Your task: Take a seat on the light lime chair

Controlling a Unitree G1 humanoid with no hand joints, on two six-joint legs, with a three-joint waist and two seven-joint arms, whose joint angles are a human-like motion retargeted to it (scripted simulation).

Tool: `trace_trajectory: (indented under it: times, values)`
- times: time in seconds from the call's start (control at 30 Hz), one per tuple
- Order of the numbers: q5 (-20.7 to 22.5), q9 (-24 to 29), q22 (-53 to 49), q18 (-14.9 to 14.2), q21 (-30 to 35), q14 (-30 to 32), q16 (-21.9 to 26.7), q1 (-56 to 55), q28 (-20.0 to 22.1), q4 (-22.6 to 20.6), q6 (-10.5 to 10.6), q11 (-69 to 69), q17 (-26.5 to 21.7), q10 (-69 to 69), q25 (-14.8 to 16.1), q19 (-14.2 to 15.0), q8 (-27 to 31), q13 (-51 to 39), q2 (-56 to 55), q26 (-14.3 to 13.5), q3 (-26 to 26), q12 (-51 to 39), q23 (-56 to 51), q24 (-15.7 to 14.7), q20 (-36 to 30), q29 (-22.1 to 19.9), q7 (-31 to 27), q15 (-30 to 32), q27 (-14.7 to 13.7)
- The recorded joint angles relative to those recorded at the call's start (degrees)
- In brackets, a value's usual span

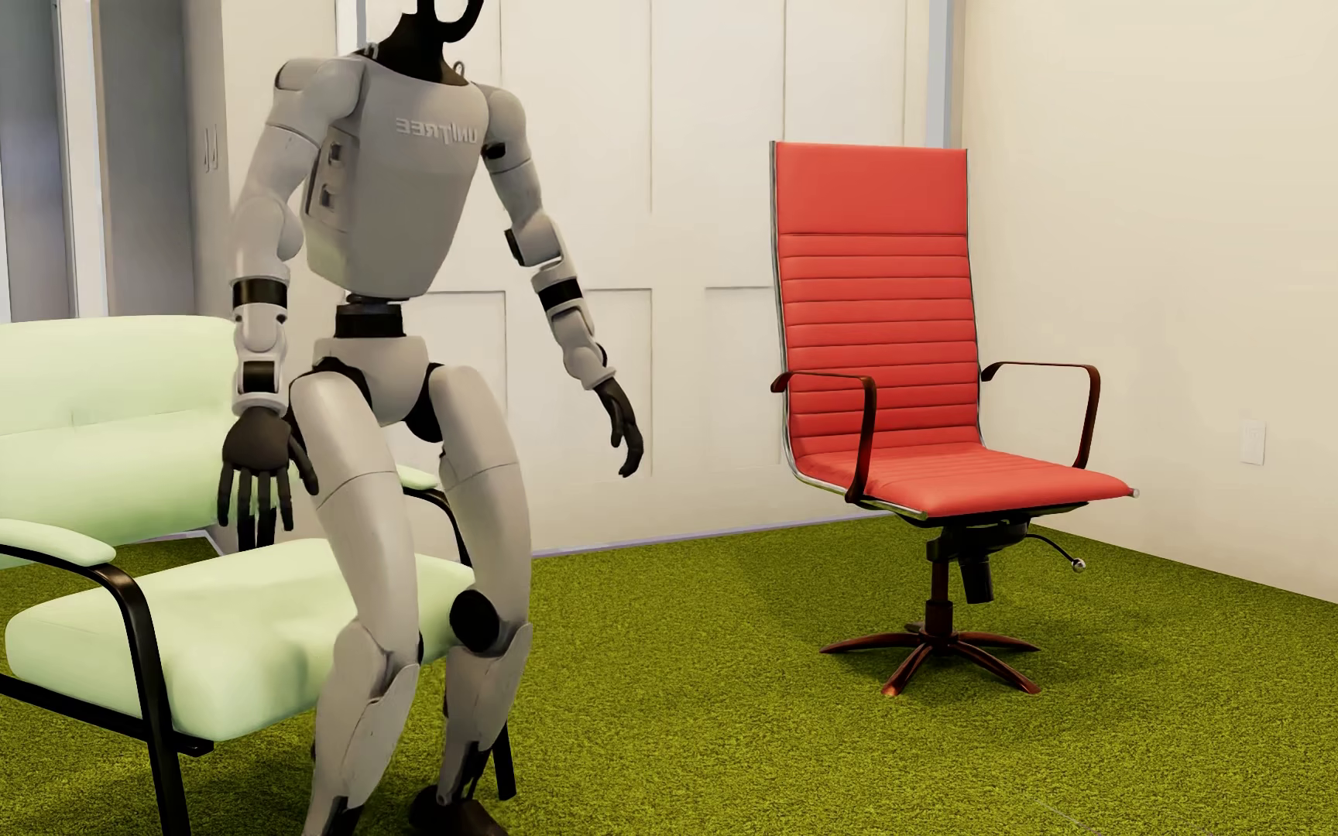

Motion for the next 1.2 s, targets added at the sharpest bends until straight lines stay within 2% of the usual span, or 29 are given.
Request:
trace_trajectory:
  times: [0.07,0.13,0.2,0.23,0.33,0.47,0.77,0.87,0.97,1.2]
  values:
    - [0.2,1.6,-0.6,-0.9,0.1,-1.1,0.5,-4.8,0.0,0.5,-0.7,2.8,0.4,5.5,-0.4,0.9,-0.2,-2.1,-2.0,0.0,0.6,-2.6,-0.5,0.1,-1.1,-0.1,-0.4,0.4,0.0]
    - [0.4,3.1,-0.9,0.5,0.0,-3.0,0.1,-9.9,0.9,0.2,-1.1,3.0,0.1,11.7,-1.3,-2.0,-0.6,-4.5,-3.6,-1.0,1.5,-5.7,-1.5,0.3,-1.8,-0.6,-1.5,-3.2,-0.4]
    - [0.9,5.4,-1.9,1.0,0.7,-5.2,0.1,-15.2,1.3,0.2,-1.4,10.3,0.1,18.7,-2.9,-2.0,0.5,-8.1,-9.4,-1.4,1.7,-8.6,-2.1,0.3,-2.5,0.5,-2.7,-4.9,-0.6]
    - [0.4,3.9,-1.8,1.8,1.8,-7.0,-0.9,-19.2,0.0,0.0,-0.5,13.8,-0.4,22.4,1.4,-4.1,1.7,-8.0,-13.2,-0.3,1.3,-8.6,-3.5,0.2,0.5,-0.9,-3.5,-6.1,1.8]
    - [0.1,5.6,-1.4,1.3,2.6,-9.3,-2.4,-26.7,0.8,0.2,-0.2,22.0,-0.9,30.5,1.3,-4.5,2.7,-11.9,-20.6,-0.3,1.4,-12.3,-4.6,-0.8,-0.2,-1.1,-4.3,-8.9,2.3]
    - [-0.6,7.7,-2.3,0.2,4.8,-10.2,-3.3,-34.3,0.6,0.4,-0.2,30.4,-1.6,37.7,1.1,-3.9,4.1,-16.7,-28.8,-0.3,1.6,-16.6,-5.5,-0.1,-1.3,-1.3,-5.0,-10.6,2.6]
    - [0.0,12.7,-5.4,-0.1,9.1,-13.2,-3.5,-47.7,0.8,0.0,0.3,44.8,-1.7,52.0,1.8,-3.9,7.1,-26.7,-42.1,-0.2,1.9,-24.6,-5.1,0.5,-4.2,-1.4,-7.4,-13.3,3.5]
    - [1.0,14.8,-5.2,-0.5,10.7,-13.2,-3.8,-51.5,1.7,-0.7,0.0,48.8,-1.4,55.6,2.6,-5.2,8.4,-30.9,-46.3,-0.3,1.7,-27.9,-4.2,0.0,-5.4,-1.9,-7.9,-12.9,3.9]
    - [0.9,16.5,-5.6,-1.0,11.2,-12.6,-4.3,-54.1,2.0,-0.7,-0.3,51.5,-1.2,58.3,3.0,-4.9,8.8,-33.4,-48.6,-0.2,1.9,-30.3,-4.1,0.2,-7.4,-2.5,-8.2,-12.3,3.9]
    - [1.1,16.5,-6.9,-1.9,10.1,-7.9,-5.6,-53.4,1.6,0.3,-0.7,55.9,0.7,62.6,2.1,-5.5,8.5,-29.9,-47.4,0.4,1.8,-24.9,-4.8,1.0,-5.9,-0.6,-8.4,-9.9,4.4]
